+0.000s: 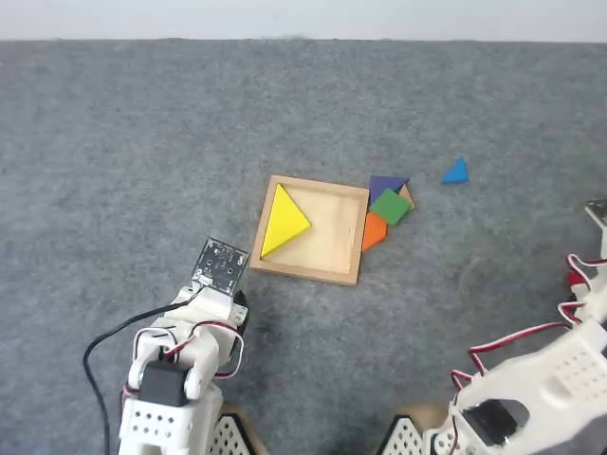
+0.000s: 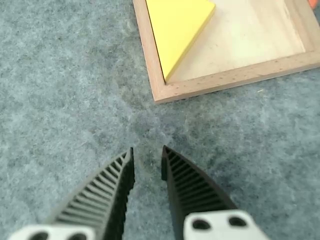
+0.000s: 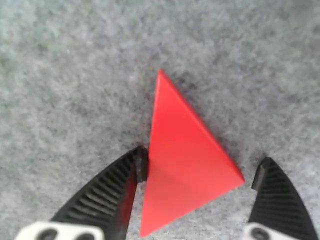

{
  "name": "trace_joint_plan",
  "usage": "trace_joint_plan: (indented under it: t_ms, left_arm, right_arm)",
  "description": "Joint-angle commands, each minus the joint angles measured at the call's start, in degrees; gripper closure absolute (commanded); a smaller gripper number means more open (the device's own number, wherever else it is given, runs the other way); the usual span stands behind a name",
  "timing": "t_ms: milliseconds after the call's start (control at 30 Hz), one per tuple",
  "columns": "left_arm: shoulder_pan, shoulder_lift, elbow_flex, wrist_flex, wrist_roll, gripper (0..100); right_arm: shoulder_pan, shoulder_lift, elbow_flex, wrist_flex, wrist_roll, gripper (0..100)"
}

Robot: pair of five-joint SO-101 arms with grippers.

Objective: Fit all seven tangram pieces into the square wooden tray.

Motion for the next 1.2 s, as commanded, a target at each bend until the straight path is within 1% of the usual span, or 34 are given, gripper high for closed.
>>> trace_joint_plan:
  t_ms: [0, 133, 367, 533, 600, 700, 967, 1100, 1167]
  left_arm:
    - [0.1, -0.1, -0.4, 0.3, 0.4, 91]
    - [0.1, -0.1, -0.4, 0.3, 0.4, 91]
    - [0.1, -0.1, -0.4, 0.3, 0.4, 91]
    - [0.1, -0.1, -0.4, 0.3, 0.4, 91]
    - [0.1, -0.1, -0.4, 0.3, 0.4, 91]
    - [0.1, -0.1, -0.4, 0.3, 0.4, 91]
    - [0.1, -0.1, -0.4, 0.3, 0.4, 91]
    - [0.1, -0.1, -0.4, 0.3, 0.4, 91]
    - [0.1, -0.1, -0.4, 0.3, 0.4, 91]
  right_arm:
    - [1.7, 2.7, -0.7, 1.1, 1.1, 66.5]
    - [2.5, 4.2, -0.7, 1.1, 1.1, 74.6]
    - [4.4, 3.9, -0.8, 1.5, 1.1, 74.6]
    - [3.6, 1.5, -1.8, 9.3, 1.1, 74.6]
    - [3.0, -0.8, -1.4, 11.3, 1.0, 74.6]
    - [3.0, -5.4, 1.7, 11.3, 1.0, 74.6]
    - [2.8, -20.8, 16.2, 5.2, 0.9, 74.6]
    - [1.2, -28.2, 21.3, 5.0, 0.8, 74.6]
    - [0.1, -31.6, 22.9, 5.0, -1.0, 74.6]
